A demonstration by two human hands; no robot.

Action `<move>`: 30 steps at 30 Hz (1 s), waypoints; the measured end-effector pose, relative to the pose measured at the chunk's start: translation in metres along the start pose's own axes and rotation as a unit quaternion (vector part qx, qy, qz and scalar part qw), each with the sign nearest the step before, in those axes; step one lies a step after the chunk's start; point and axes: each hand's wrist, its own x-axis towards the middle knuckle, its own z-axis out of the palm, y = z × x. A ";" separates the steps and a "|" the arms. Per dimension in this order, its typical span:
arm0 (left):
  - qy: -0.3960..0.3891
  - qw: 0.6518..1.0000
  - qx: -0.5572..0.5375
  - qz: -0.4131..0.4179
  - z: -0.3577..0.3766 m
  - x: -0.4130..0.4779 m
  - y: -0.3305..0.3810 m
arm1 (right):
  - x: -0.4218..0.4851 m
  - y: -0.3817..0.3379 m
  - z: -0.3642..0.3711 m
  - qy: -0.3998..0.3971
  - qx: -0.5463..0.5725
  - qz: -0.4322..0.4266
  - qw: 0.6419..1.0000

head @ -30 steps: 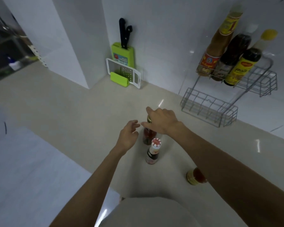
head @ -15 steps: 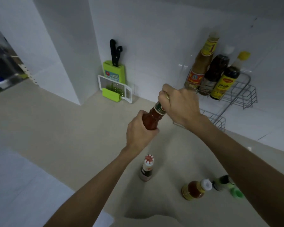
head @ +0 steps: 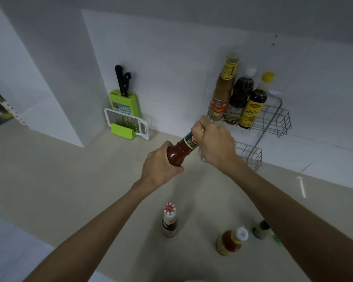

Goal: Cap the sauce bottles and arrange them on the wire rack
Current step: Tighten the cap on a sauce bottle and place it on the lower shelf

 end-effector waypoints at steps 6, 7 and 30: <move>-0.031 0.999 0.006 0.019 0.005 -0.004 -0.004 | -0.020 0.006 0.001 -0.088 0.356 0.140 0.920; -0.063 0.997 -0.026 0.023 0.004 -0.006 -0.003 | -0.021 0.004 -0.004 -0.066 0.354 0.132 0.924; -0.303 0.931 -0.109 -0.171 0.090 0.103 -0.051 | 0.015 0.094 0.090 0.015 0.265 0.103 0.959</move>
